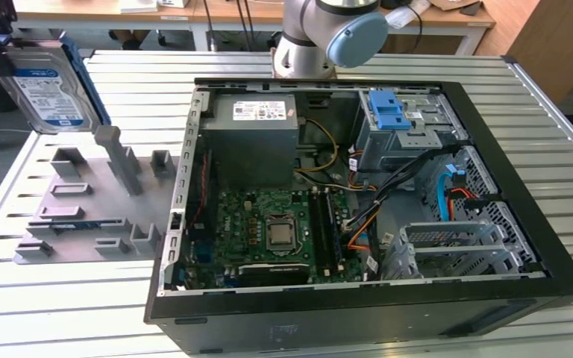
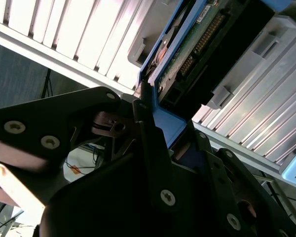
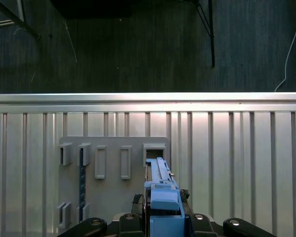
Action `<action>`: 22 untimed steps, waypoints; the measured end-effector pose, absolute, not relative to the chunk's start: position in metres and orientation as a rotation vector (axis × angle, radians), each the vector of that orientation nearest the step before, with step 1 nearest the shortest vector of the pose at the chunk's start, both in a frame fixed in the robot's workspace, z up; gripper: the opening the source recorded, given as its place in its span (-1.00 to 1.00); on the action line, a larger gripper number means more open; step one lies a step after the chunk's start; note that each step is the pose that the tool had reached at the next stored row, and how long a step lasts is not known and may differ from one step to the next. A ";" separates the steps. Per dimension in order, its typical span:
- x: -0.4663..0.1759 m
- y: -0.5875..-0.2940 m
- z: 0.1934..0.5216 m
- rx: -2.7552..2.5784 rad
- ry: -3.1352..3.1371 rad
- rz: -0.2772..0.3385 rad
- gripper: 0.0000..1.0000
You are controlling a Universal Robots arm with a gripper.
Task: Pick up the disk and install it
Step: 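Pick up the disk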
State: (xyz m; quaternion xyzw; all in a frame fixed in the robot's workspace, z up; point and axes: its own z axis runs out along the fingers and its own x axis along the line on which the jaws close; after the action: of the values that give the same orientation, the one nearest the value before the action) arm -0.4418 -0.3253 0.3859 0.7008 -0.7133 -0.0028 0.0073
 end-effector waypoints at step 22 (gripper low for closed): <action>-0.442 -0.325 0.397 2.191 -2.231 -0.009 -0.27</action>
State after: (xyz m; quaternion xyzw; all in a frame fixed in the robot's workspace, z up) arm -0.4418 -0.3253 0.3975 0.7008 -0.7133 -0.0028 0.0073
